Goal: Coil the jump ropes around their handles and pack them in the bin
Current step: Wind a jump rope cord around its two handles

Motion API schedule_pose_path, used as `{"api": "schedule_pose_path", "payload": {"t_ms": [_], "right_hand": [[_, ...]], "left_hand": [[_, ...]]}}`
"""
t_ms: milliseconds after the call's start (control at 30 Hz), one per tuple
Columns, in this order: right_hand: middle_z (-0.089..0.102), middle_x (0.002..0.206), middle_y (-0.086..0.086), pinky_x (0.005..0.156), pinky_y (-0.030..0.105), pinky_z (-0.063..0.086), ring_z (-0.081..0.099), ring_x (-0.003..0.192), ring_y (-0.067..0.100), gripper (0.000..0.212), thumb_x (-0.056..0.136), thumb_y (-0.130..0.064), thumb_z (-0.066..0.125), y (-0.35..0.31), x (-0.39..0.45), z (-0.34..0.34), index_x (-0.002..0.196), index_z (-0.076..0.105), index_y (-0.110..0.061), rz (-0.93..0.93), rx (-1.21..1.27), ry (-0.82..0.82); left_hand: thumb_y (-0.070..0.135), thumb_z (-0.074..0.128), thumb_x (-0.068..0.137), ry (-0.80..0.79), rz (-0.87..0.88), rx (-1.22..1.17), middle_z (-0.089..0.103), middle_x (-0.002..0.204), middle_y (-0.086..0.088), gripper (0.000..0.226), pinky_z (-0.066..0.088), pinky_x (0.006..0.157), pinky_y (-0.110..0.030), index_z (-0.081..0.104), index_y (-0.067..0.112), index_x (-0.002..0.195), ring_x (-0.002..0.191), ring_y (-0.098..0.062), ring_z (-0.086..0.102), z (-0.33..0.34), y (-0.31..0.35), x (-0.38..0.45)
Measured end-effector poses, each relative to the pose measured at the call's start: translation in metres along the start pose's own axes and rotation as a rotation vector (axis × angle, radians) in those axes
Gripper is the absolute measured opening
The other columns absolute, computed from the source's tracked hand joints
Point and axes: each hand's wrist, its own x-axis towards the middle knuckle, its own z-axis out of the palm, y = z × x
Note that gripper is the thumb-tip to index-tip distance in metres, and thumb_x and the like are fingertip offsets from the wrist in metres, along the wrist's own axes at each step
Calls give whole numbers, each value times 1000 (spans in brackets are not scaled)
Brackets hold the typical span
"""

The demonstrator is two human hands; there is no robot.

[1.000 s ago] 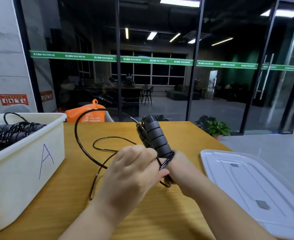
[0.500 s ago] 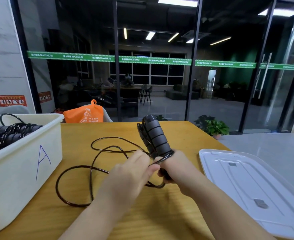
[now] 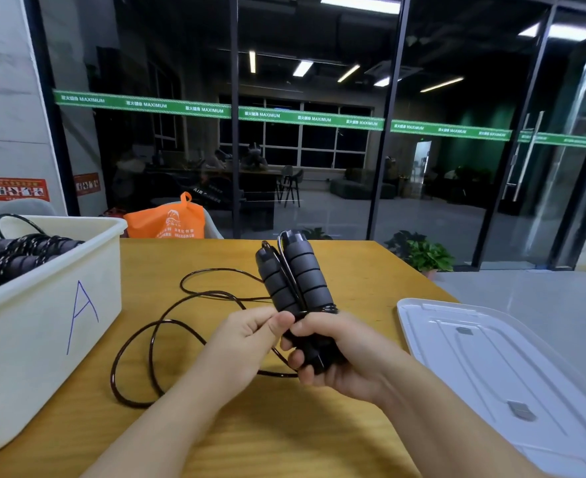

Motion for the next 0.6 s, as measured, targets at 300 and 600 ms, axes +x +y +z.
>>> {"api": "schedule_pose_path", "payload": {"t_ms": [300,600], "right_hand": [[64,82,10,50,23,49,59,60,16,41,56,-19,81,0,-4,-3,94,71,-4,-7,170,-378],[64,89,13,65,35,56,64,68,25,48,65,-22,83,10,0,3,106,67,-3,82,230,-532]], "left_hand": [[94,57,41,33,32,-226,54,65,9,107,41,69,-37,60,2,97,69,-11,53,-4,-12,1],[89,64,38,73,76,-331,63,61,5,85,42,51,-15,72,18,84,50,-7,55,-20,-4,0]]}}
